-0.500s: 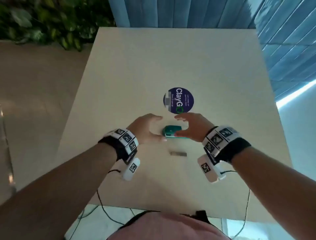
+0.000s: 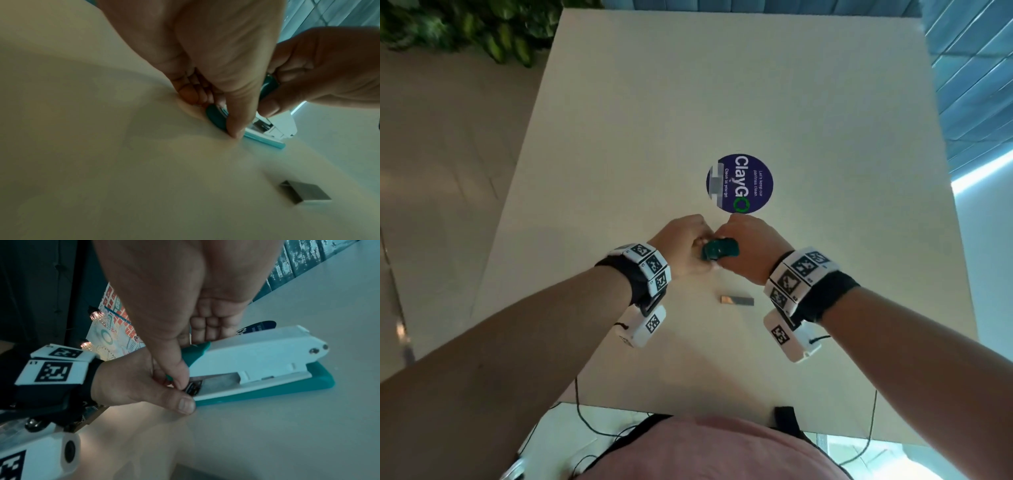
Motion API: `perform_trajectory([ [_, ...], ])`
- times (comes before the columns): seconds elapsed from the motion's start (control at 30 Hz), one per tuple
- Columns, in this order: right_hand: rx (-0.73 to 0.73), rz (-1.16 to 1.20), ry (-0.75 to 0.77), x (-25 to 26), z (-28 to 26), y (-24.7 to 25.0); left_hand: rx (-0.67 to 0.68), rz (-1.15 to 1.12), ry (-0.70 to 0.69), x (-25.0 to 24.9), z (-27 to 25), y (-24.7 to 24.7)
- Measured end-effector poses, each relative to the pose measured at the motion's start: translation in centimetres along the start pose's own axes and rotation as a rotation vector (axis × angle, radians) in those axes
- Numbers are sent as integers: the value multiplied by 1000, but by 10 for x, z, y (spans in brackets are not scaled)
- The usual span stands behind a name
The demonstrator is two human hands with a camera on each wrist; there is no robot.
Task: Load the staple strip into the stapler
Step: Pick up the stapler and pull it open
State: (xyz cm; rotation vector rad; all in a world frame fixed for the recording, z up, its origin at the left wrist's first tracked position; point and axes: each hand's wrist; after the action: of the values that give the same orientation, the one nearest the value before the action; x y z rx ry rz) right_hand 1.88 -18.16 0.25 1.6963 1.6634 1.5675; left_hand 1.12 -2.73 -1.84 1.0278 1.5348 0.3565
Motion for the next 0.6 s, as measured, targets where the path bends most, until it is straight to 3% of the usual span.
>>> perform_trajectory([
  [0.3, -188, 248, 5, -26, -54, 61, -28, -69, -43, 13, 1, -6],
  [0.47, -307, 189, -139, -67, -81, 72, -39, -85, -42, 14, 0, -8],
  [0.6, -293, 105, -234, -90, -80, 60, -54, -61, -18, 18, 1, -6],
])
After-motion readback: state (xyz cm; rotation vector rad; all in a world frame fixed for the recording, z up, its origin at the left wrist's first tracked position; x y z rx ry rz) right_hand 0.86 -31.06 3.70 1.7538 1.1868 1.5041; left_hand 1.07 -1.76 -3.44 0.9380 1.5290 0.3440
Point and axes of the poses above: each hand's wrist, its own z-axis towards the middle knuckle, its own y-axis out of the back of the hand, x = y × z, and after that the axes turned 2 degrees about -x, right-handed
